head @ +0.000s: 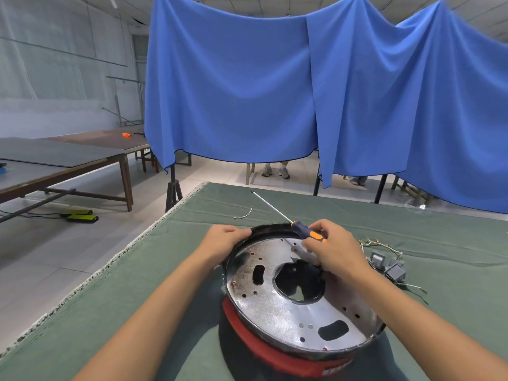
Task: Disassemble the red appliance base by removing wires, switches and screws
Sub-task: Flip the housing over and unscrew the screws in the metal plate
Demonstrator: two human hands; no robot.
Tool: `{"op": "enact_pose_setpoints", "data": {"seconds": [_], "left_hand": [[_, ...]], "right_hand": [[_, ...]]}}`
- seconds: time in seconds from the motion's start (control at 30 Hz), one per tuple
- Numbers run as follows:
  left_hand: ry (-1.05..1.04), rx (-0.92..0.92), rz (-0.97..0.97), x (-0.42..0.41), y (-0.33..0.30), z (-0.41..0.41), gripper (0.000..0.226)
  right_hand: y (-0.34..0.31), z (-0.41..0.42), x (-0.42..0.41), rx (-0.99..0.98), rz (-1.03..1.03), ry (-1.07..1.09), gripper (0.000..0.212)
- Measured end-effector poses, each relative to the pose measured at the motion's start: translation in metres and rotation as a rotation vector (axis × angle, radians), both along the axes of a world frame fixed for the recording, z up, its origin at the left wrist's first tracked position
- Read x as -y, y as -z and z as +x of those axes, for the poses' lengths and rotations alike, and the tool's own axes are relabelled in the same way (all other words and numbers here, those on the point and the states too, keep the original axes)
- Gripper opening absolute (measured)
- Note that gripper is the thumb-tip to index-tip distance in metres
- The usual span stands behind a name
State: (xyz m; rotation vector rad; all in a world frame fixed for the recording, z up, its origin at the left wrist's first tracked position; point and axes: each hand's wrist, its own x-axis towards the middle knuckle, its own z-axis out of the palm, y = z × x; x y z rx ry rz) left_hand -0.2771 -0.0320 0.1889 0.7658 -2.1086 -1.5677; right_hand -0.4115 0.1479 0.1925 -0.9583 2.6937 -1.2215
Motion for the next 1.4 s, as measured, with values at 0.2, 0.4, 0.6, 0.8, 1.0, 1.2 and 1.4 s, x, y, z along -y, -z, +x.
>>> {"op": "enact_pose_setpoints", "data": {"seconds": [0.2,0.4,0.6,0.8,1.0,1.2,1.4], "left_hand": [[-0.003,0.118,0.0,-0.008,0.001,-0.001,0.018],[-0.199,0.175,-0.171,-0.002,0.007,0.004,0.027],[-0.273,0.359,-0.362,-0.002,0.009,0.022,0.044],[-0.202,0.503,-0.452,-0.002,-0.004,0.022,0.018],[-0.119,0.513,-0.419,0.002,-0.015,-0.009,0.03],[0.037,0.502,-0.41,0.016,-0.022,-0.03,0.038],[0.03,0.521,-0.522,0.021,-0.018,-0.029,0.041]], "right_hand": [[-0.017,0.005,-0.017,0.111,-0.238,-0.08,0.036],[-0.035,0.011,-0.028,0.157,-0.454,-0.06,0.028],[-0.039,0.023,-0.028,0.43,-0.694,-0.213,0.043],[-0.036,0.029,-0.02,0.47,-0.693,-0.368,0.056],[-0.017,0.03,-0.013,0.034,-0.416,-0.334,0.071],[-0.006,0.023,-0.012,-0.283,-0.529,-0.144,0.049],[-0.015,0.026,-0.014,-0.482,-0.702,0.079,0.024]]}}
